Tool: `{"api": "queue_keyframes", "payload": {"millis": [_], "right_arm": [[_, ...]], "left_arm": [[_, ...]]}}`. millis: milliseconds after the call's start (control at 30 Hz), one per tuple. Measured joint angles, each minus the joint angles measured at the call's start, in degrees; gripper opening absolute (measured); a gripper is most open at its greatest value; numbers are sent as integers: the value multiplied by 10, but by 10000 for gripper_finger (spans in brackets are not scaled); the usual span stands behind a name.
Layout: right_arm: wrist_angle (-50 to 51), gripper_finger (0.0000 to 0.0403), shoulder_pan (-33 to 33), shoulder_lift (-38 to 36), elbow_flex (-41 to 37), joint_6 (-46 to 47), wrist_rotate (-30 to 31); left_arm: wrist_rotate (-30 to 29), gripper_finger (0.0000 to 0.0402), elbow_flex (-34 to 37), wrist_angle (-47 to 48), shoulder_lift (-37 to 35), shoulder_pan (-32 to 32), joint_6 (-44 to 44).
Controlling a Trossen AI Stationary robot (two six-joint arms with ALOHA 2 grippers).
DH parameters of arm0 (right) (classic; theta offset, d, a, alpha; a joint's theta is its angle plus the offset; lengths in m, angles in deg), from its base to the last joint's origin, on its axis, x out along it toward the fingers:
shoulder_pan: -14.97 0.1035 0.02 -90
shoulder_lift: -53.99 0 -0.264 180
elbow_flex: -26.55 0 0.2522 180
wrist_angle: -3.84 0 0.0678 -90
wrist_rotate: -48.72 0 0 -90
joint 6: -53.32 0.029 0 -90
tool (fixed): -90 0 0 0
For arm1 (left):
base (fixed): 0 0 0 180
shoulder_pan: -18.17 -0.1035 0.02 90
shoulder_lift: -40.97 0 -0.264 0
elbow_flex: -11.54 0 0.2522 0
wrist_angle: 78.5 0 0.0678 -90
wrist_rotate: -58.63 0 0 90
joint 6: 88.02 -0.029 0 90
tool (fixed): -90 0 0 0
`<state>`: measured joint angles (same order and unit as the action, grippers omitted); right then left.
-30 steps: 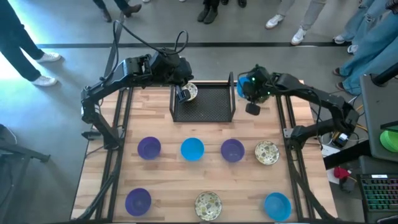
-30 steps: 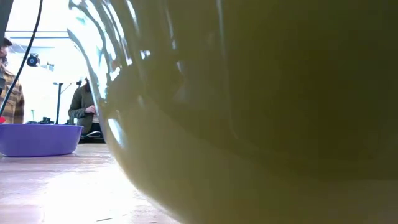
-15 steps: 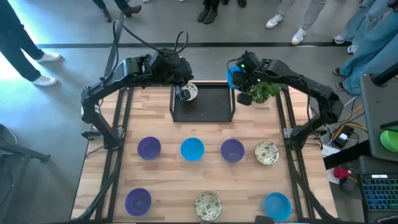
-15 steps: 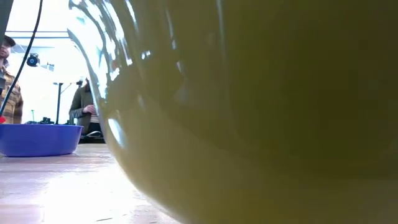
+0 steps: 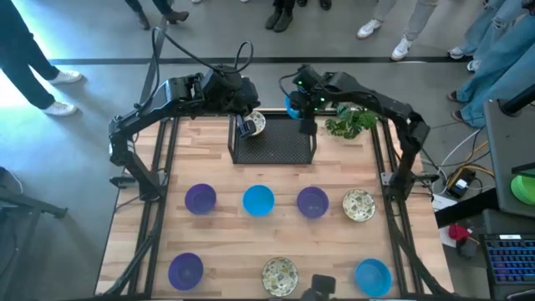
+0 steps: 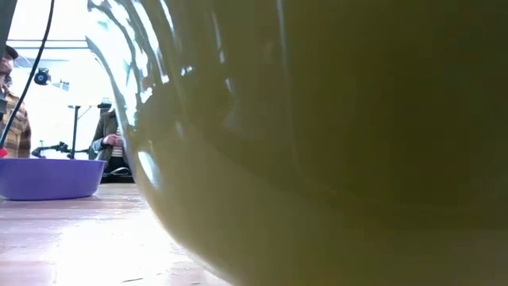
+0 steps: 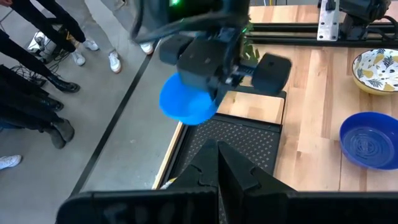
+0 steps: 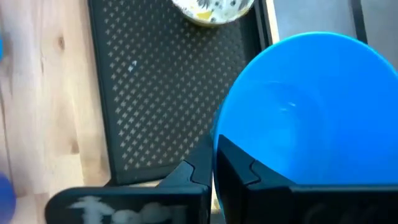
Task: Pick & Place Mini bowls
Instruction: Put the top blue bowl on the shelf
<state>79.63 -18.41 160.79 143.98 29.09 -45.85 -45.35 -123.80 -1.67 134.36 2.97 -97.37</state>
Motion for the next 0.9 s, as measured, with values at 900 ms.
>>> {"api": "queue_keyframes", "payload": {"millis": [900], "right_arm": [[-18, 8, 2, 161, 64, 0, -4]], "left_arm": [[0, 0, 0, 0, 0, 0, -1]]}}
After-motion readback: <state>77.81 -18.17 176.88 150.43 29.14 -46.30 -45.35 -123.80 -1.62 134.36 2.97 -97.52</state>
